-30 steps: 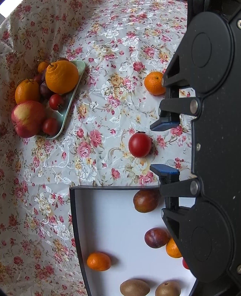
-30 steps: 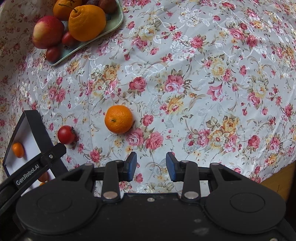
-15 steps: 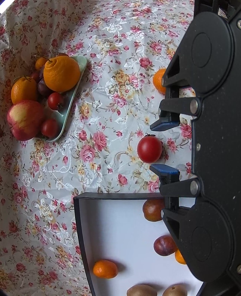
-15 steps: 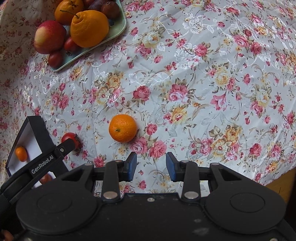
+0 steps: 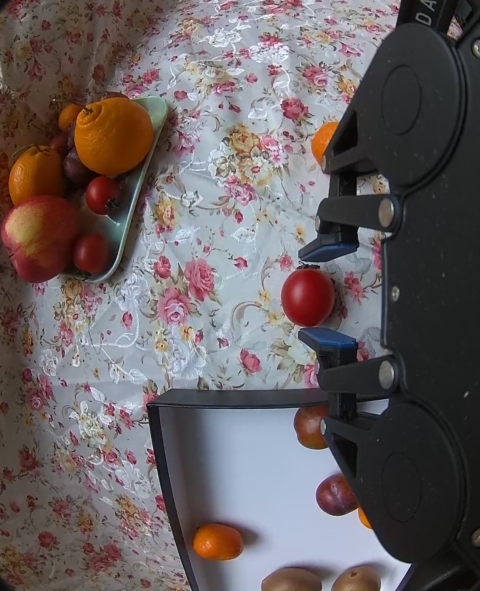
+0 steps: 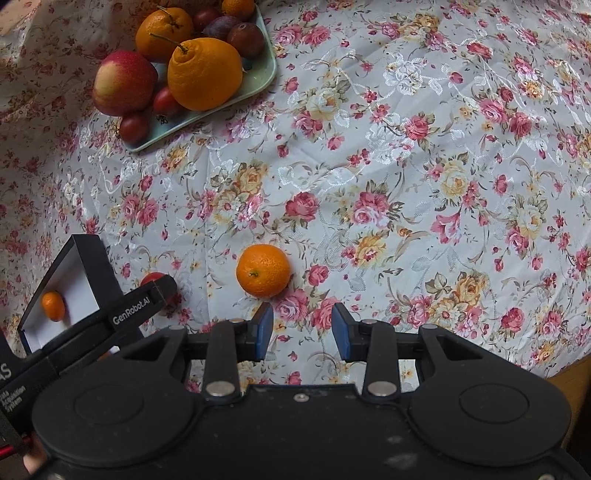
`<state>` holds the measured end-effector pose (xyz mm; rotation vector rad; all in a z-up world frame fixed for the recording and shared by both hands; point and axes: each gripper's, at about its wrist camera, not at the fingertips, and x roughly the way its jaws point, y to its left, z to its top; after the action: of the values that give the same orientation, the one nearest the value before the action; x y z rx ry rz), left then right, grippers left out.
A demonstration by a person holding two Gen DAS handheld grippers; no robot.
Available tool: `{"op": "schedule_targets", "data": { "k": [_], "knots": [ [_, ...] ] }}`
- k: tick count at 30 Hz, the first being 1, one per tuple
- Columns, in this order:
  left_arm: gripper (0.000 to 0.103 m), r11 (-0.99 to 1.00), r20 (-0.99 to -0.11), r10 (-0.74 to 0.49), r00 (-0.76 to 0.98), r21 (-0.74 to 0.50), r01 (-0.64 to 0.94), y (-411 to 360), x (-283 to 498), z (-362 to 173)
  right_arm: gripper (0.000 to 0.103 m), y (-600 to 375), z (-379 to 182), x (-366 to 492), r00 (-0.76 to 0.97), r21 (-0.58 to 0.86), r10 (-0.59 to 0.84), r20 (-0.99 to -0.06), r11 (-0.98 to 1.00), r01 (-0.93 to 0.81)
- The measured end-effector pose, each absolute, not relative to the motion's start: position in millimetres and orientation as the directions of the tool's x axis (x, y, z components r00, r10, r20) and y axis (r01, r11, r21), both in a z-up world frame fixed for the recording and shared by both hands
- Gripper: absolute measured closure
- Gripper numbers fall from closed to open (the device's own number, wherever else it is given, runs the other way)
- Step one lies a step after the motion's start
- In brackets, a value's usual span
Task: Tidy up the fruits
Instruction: 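Close the left tool on the red tomato while the right tool approaches the tangerine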
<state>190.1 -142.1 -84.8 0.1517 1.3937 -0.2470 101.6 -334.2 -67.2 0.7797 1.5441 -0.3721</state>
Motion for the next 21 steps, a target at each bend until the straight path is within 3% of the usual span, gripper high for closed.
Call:
{"op": "schedule_targets", "data": {
  "k": [21],
  "knots": [
    [0.057,0.962,-0.990,-0.064,0.122,-0.029,0.273,-147.3,190.3,-99.2,0.065,-329.7,-57.1,106.1,0.104,0.258,0.250,-0.963,0.735,0.626]
  ]
}}
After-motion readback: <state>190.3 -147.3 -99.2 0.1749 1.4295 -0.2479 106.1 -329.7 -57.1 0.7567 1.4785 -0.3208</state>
